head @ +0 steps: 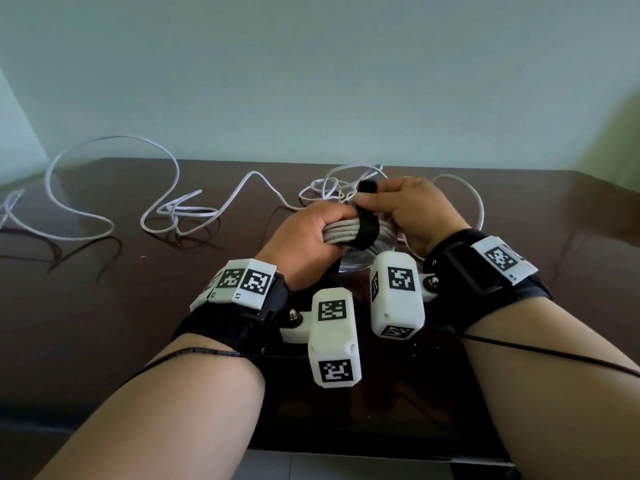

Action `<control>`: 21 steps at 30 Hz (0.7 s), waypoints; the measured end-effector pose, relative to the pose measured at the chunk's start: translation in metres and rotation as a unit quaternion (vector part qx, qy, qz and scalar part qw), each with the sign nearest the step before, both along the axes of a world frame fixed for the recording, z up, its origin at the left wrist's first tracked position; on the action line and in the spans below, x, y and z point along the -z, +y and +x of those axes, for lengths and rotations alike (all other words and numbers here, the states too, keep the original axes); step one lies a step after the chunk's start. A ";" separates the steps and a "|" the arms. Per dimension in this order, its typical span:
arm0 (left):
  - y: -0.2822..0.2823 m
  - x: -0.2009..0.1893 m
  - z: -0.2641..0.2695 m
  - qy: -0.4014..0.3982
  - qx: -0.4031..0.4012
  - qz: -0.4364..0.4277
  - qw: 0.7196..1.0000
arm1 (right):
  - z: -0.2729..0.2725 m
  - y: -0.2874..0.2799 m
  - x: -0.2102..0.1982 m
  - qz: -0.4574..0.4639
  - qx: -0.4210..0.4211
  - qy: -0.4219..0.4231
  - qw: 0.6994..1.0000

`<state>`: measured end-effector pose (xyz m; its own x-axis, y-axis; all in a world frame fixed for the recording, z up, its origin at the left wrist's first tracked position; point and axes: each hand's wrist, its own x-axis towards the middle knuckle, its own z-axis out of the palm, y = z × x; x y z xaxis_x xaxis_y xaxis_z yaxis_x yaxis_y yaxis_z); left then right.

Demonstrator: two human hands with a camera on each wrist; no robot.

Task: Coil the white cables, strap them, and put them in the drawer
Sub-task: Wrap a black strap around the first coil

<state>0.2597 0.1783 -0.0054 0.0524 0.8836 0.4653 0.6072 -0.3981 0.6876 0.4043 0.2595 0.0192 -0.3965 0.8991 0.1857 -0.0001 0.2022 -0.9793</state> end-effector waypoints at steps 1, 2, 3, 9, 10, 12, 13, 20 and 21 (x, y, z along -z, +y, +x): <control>0.000 0.001 0.001 -0.001 -0.002 0.005 1.000 | -0.002 0.000 0.002 -0.066 -0.026 0.019 0.997; -0.001 0.001 0.002 -0.006 -0.006 0.007 1.000 | -0.004 -0.003 0.002 -0.116 -0.038 0.033 0.992; -0.001 0.001 0.004 -0.014 -0.010 0.009 1.000 | -0.005 -0.004 0.004 -0.149 -0.040 0.038 0.987; -0.001 -0.002 0.004 -0.014 0.001 0.021 1.000 | -0.007 -0.005 0.002 -0.184 -0.056 0.057 0.980; -0.001 -0.002 0.004 -0.019 0.004 0.026 0.999 | -0.007 -0.006 0.003 -0.181 -0.046 0.056 0.981; -0.001 -0.001 0.005 -0.021 -0.013 0.038 0.999 | -0.009 -0.007 0.004 -0.194 -0.035 0.059 0.979; -0.001 0.000 0.005 -0.021 -0.023 0.042 0.999 | -0.010 -0.008 0.005 -0.206 -0.040 0.058 0.976; 0.004 0.001 0.001 -0.148 -0.109 -0.011 0.983 | -0.011 -0.014 0.002 -0.215 -0.039 0.107 0.970; 0.005 0.001 0.001 -0.177 -0.118 -0.022 0.977 | -0.014 -0.013 0.003 -0.188 -0.017 0.094 0.977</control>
